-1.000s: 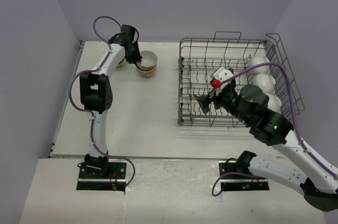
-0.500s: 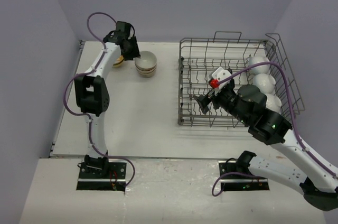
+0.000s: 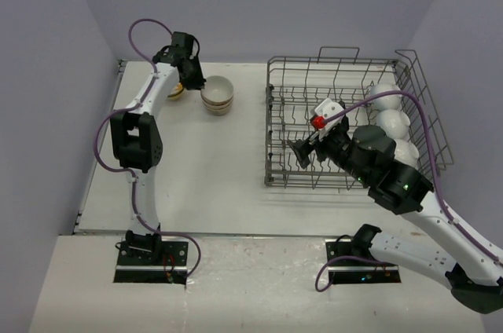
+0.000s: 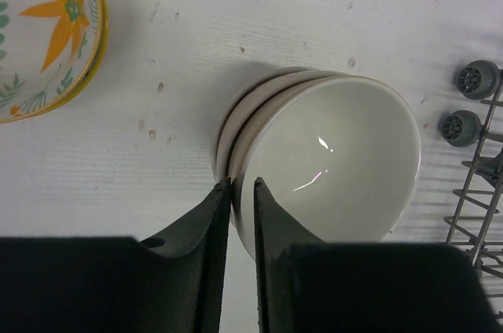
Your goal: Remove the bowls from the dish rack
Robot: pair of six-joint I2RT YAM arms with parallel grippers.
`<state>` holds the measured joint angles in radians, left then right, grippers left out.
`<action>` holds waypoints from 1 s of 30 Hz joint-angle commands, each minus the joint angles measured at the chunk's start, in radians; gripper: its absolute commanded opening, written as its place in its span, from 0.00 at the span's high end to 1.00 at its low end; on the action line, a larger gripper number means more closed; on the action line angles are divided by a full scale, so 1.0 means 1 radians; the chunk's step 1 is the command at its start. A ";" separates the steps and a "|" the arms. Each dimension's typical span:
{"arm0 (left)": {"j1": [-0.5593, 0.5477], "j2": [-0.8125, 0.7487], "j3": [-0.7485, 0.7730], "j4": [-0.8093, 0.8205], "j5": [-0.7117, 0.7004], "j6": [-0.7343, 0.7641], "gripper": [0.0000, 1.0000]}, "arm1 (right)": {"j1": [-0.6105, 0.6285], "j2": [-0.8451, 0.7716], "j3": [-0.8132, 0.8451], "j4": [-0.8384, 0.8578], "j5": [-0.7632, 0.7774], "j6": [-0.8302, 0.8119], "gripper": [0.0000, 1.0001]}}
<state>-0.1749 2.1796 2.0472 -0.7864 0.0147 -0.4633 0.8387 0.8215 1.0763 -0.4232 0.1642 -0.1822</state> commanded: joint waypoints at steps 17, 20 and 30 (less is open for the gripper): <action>0.043 -0.181 -0.065 0.027 0.007 -0.009 0.38 | -0.154 0.041 0.013 0.046 -0.009 0.122 0.01; 0.043 -0.271 -0.059 0.039 0.007 -0.012 0.00 | -0.246 0.071 0.022 0.046 -0.014 0.185 0.01; -0.066 -0.740 -0.404 0.170 0.054 -0.009 0.00 | -0.346 0.103 -0.029 0.040 0.308 0.329 0.01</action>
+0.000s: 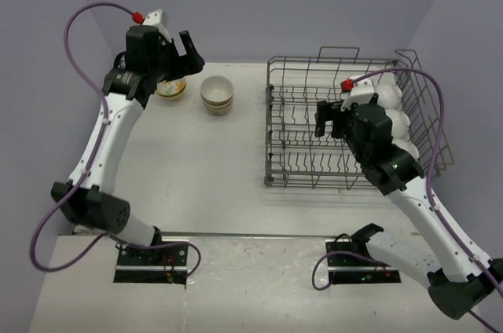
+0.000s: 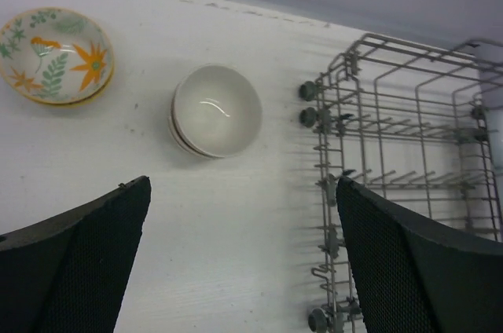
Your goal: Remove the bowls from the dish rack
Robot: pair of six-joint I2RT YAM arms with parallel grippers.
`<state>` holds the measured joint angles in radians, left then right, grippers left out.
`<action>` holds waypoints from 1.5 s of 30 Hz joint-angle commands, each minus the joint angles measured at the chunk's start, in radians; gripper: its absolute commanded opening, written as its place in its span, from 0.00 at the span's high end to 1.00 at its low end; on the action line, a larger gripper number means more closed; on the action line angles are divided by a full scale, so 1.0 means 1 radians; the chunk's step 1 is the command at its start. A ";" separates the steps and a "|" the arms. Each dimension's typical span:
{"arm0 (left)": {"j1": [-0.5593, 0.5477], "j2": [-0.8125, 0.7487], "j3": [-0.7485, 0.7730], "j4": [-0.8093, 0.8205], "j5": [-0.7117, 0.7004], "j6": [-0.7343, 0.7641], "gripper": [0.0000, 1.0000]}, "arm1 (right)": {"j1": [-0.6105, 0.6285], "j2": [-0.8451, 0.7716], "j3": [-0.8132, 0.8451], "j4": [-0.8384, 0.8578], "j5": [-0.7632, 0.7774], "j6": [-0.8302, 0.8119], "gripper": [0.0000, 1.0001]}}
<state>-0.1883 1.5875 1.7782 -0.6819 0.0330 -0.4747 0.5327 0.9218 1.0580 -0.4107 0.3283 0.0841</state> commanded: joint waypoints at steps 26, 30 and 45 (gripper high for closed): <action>-0.204 -0.870 -0.959 0.168 -0.028 0.131 0.00 | -0.358 0.945 0.510 0.029 0.546 -0.441 0.01; -0.218 -0.859 -0.961 0.168 -0.028 0.131 0.00 | -0.387 1.009 0.562 0.029 0.519 -0.464 0.01; -0.218 -0.827 -0.958 0.162 -0.028 0.133 0.00 | -0.477 1.049 0.539 0.029 0.376 -0.509 0.01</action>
<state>-0.4019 0.7586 0.8150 -0.5560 0.0170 -0.3702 0.0677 1.9919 1.5890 -0.4007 0.7551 -0.4061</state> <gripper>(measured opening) 0.997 0.987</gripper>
